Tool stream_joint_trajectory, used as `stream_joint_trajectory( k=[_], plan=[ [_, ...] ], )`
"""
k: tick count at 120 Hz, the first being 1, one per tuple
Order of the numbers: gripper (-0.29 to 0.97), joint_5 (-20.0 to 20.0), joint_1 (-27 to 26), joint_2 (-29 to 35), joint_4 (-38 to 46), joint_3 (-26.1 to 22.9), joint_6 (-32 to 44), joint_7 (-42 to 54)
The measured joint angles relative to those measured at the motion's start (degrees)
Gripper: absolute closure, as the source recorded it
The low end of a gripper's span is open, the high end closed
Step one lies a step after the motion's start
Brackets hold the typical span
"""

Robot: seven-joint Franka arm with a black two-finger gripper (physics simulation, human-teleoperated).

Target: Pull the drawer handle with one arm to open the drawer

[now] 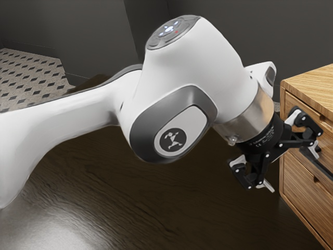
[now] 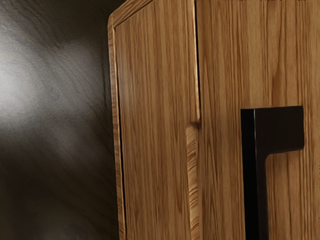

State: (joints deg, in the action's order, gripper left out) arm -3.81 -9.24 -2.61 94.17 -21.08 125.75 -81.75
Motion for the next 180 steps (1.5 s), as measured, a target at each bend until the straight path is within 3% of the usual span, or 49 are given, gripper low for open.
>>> stream_joint_trajectory(
  k=[180],
  plan=[
    [0.00,1.37,-3.29,-3.53,-0.84,0.17,2.56,-2.11]
  ],
)
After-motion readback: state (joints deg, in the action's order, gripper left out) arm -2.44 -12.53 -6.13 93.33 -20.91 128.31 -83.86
